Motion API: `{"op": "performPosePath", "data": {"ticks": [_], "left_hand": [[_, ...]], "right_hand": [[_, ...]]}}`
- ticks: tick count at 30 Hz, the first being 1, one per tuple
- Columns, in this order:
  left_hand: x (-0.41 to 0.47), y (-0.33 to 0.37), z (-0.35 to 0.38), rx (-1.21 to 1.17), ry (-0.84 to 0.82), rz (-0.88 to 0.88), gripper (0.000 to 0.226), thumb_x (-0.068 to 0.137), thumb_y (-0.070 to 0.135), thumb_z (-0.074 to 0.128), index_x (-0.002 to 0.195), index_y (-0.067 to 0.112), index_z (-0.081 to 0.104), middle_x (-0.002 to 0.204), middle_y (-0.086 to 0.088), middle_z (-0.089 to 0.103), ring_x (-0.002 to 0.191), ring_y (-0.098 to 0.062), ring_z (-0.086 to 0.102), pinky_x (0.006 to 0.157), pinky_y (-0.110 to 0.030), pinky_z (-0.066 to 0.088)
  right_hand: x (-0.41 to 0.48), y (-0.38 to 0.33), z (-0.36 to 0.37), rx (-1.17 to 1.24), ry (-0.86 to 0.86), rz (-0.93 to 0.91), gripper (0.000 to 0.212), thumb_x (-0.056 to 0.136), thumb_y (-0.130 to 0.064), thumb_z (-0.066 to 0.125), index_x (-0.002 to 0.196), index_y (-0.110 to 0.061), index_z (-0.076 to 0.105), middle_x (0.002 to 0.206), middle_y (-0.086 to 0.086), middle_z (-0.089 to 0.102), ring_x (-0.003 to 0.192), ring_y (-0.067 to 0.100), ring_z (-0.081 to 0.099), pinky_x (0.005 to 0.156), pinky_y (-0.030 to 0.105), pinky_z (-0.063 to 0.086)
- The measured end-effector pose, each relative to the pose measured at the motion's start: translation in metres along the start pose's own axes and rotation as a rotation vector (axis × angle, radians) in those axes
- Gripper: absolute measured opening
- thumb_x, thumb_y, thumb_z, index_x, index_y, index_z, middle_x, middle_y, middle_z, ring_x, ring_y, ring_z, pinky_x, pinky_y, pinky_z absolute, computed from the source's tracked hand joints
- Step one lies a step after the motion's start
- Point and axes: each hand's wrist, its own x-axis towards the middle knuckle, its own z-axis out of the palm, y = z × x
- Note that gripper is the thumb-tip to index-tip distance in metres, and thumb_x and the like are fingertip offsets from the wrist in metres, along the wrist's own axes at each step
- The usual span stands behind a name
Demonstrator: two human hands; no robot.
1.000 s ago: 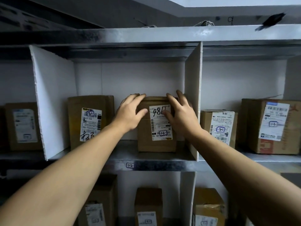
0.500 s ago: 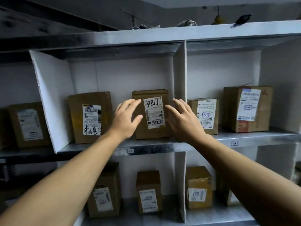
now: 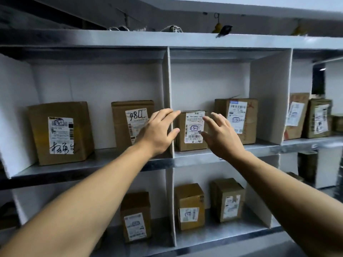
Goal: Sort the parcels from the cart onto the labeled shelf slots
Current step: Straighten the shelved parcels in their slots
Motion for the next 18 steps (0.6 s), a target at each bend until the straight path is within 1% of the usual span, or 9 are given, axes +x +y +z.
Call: {"op": "performPosePath", "data": {"ticks": [3, 6, 8, 12, 15, 18], "left_hand": [[0.026, 0.017, 0.015, 0.014, 0.012, 0.018, 0.055, 0.091, 0.033, 0.057, 0.144, 0.024, 0.043, 0.143, -0.001, 0.046, 0.133, -0.021, 0.038, 0.111, -0.045, 0.034], [0.05, 0.029, 0.037, -0.007, 0.025, -0.013, 0.057, 0.091, 0.028, 0.061, 0.145, 0.021, 0.043, 0.145, -0.004, 0.044, 0.135, -0.021, 0.037, 0.114, -0.041, 0.032], [0.064, 0.033, 0.052, -0.004, 0.011, -0.054, 0.058, 0.092, 0.025, 0.061, 0.146, 0.02, 0.041, 0.147, -0.004, 0.042, 0.136, -0.022, 0.035, 0.115, -0.038, 0.029], [0.079, 0.032, 0.079, 0.034, -0.01, -0.146, 0.059, 0.095, 0.026, 0.059, 0.149, 0.022, 0.035, 0.151, -0.003, 0.036, 0.14, -0.021, 0.029, 0.115, -0.037, 0.026], [0.087, 0.026, 0.093, 0.076, -0.012, -0.248, 0.057, 0.096, 0.026, 0.056, 0.149, 0.021, 0.035, 0.153, -0.003, 0.033, 0.141, -0.023, 0.027, 0.116, -0.037, 0.023], [0.093, 0.024, 0.102, 0.106, -0.026, -0.334, 0.055, 0.097, 0.024, 0.054, 0.149, 0.024, 0.034, 0.156, -0.002, 0.028, 0.142, -0.024, 0.023, 0.117, -0.04, 0.021]], "right_hand": [[0.014, 0.02, -0.008, 0.004, 0.007, -0.001, 0.056, 0.094, -0.027, 0.064, 0.144, -0.011, 0.046, 0.149, 0.023, 0.042, 0.136, 0.043, 0.037, 0.111, 0.056, 0.037], [0.03, 0.045, -0.01, 0.004, -0.017, -0.031, 0.056, 0.096, -0.026, 0.061, 0.147, -0.011, 0.044, 0.152, 0.022, 0.038, 0.139, 0.043, 0.034, 0.112, 0.053, 0.033], [0.041, 0.061, -0.008, 0.004, -0.029, -0.076, 0.058, 0.096, -0.027, 0.06, 0.149, -0.011, 0.042, 0.154, 0.021, 0.036, 0.141, 0.041, 0.032, 0.113, 0.053, 0.033], [0.061, 0.082, 0.006, 0.036, -0.064, -0.13, 0.062, 0.098, -0.032, 0.059, 0.153, -0.017, 0.035, 0.159, 0.018, 0.03, 0.146, 0.037, 0.026, 0.117, 0.048, 0.027], [0.072, 0.088, 0.02, 0.099, -0.087, -0.172, 0.062, 0.096, -0.033, 0.061, 0.151, -0.018, 0.038, 0.157, 0.02, 0.033, 0.143, 0.039, 0.032, 0.115, 0.053, 0.033], [0.084, 0.089, 0.035, 0.203, -0.137, -0.152, 0.06, 0.098, -0.037, 0.059, 0.152, -0.022, 0.038, 0.158, 0.018, 0.032, 0.142, 0.039, 0.033, 0.116, 0.05, 0.033]]}}
